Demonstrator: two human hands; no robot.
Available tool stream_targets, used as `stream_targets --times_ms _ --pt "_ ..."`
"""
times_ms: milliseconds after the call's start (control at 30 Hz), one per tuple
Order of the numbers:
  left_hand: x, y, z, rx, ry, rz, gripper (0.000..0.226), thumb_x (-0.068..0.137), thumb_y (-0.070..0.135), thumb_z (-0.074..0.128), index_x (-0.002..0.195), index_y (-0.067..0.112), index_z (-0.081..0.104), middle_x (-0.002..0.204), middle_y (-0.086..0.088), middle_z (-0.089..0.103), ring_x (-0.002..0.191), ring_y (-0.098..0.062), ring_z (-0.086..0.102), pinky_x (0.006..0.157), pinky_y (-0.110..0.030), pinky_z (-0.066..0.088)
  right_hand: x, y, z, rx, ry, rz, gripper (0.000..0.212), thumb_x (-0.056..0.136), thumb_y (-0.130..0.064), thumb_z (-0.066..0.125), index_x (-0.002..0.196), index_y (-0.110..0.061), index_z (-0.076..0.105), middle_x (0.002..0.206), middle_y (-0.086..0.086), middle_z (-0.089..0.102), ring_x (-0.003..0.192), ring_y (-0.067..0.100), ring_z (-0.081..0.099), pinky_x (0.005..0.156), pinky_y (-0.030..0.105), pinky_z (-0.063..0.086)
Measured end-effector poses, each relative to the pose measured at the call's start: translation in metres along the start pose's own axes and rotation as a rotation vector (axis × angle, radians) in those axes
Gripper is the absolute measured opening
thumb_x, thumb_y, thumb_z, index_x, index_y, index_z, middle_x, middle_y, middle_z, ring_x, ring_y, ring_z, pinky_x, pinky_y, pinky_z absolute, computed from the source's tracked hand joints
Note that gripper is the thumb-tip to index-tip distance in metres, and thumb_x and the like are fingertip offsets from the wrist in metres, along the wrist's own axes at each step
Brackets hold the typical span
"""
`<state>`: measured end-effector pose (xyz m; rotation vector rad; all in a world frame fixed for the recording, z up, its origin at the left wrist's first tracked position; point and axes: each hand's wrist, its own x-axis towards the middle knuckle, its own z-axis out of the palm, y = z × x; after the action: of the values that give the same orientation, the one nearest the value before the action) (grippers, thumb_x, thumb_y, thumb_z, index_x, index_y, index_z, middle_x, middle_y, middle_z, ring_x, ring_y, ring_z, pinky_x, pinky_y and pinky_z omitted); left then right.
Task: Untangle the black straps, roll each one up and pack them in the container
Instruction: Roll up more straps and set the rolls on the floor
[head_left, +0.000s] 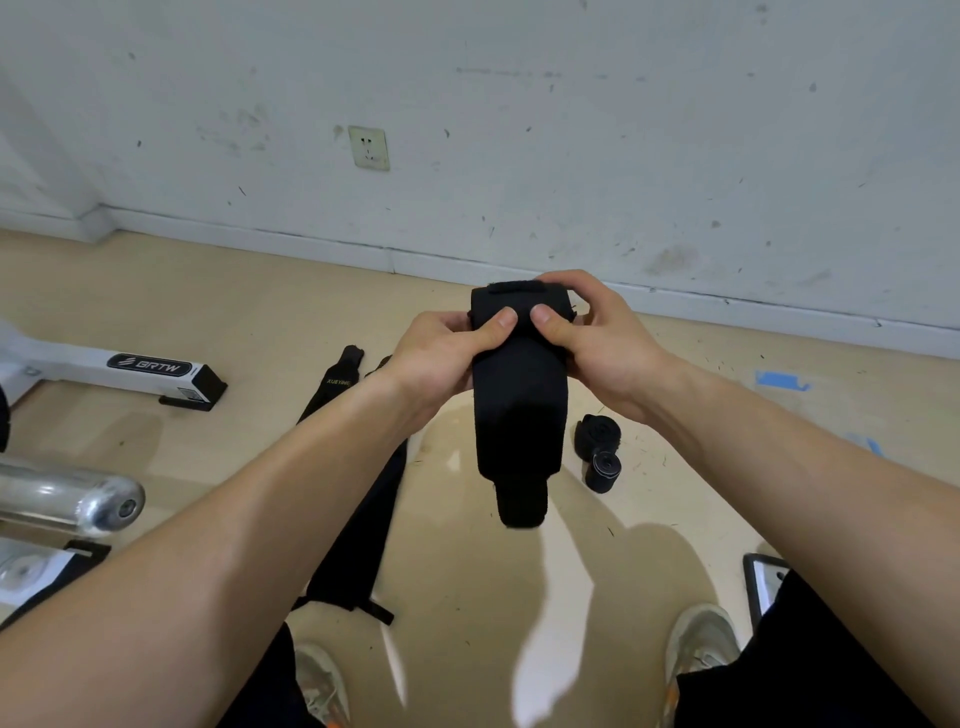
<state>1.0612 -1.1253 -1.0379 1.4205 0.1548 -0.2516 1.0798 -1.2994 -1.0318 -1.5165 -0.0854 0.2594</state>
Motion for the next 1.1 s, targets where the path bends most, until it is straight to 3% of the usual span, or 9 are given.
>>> stream_targets --times_ms 267,500,567,667,767,900,967,1100 --pt "0.000 0.004 0.003 -0.015 0.020 -0.030 0.044 0.095 0.041 0.069 0.116 0.002 0.071 0.106 -0.013 0.078 0.097 -0.024 0.077 0.076 -0.029 0.060 -0.003 0.000 -0.002 -0.080 -0.030 -0.028 0.034 0.098 -0.005 0.063 0.127 -0.021 0.057 0.094 0.017 0.065 0.088 0.029 0.068 0.085 0.044 0.061" --pt "0.002 0.006 -0.001 -0.009 0.089 0.064 0.035 0.095 0.028 0.072 0.121 0.007 0.067 0.107 -0.009 0.076 0.090 -0.020 0.077 0.073 -0.030 0.060 -0.004 -0.001 0.000 0.081 -0.038 0.116 0.044 0.094 -0.014 0.071 0.134 -0.019 0.053 0.108 0.013 0.073 0.090 0.029 0.074 0.082 0.044 0.062" --pt "0.004 0.006 -0.004 -0.016 0.109 0.091 0.033 0.094 0.025 0.073 0.121 0.008 0.066 0.109 -0.012 0.076 0.094 -0.025 0.077 0.079 -0.034 0.061 -0.004 0.001 0.001 0.053 -0.055 0.148 0.044 0.093 -0.013 0.072 0.132 -0.012 0.052 0.109 0.015 0.074 0.091 0.028 0.075 0.077 0.040 0.062" --pt "0.006 0.004 -0.007 -0.009 0.113 0.118 0.035 0.095 0.023 0.072 0.125 0.006 0.064 0.115 -0.016 0.075 0.101 -0.031 0.075 0.087 -0.041 0.061 -0.002 0.005 0.000 0.016 -0.114 0.186 0.039 0.091 -0.005 0.072 0.127 -0.002 0.058 0.113 0.019 0.074 0.102 0.030 0.074 0.084 0.036 0.061" --pt "0.007 0.004 -0.007 -0.012 0.114 0.127 0.035 0.098 0.022 0.069 0.127 0.004 0.062 0.117 -0.016 0.074 0.103 -0.032 0.075 0.086 -0.044 0.062 -0.002 0.008 0.002 -0.060 -0.161 0.200 0.031 0.094 -0.008 0.069 0.124 -0.005 0.065 0.115 0.013 0.075 0.104 0.024 0.073 0.084 0.032 0.059" --pt "0.009 0.005 -0.010 -0.032 0.153 0.142 0.037 0.100 0.022 0.067 0.129 0.001 0.060 0.116 -0.017 0.074 0.101 -0.032 0.076 0.078 -0.042 0.063 -0.007 0.014 0.008 -0.125 -0.141 0.204 0.028 0.099 -0.015 0.063 0.127 -0.017 0.061 0.111 0.009 0.076 0.100 0.026 0.074 0.087 0.044 0.060" --pt "0.010 0.004 -0.011 -0.007 0.190 0.166 0.034 0.099 0.021 0.068 0.127 0.003 0.060 0.112 -0.017 0.075 0.099 -0.032 0.076 0.078 -0.041 0.062 -0.008 0.016 0.012 -0.100 -0.142 0.192 0.029 0.100 -0.012 0.062 0.129 -0.017 0.058 0.108 0.012 0.077 0.097 0.031 0.075 0.082 0.046 0.060" --pt "0.011 -0.002 -0.009 0.128 0.250 0.235 0.026 0.097 0.018 0.070 0.120 0.011 0.060 0.103 -0.014 0.076 0.095 -0.031 0.076 0.079 -0.041 0.062 -0.007 0.017 0.014 -0.120 -0.111 0.143 0.032 0.097 -0.007 0.064 0.129 -0.011 0.060 0.108 0.015 0.076 0.097 0.032 0.075 0.089 0.051 0.060"
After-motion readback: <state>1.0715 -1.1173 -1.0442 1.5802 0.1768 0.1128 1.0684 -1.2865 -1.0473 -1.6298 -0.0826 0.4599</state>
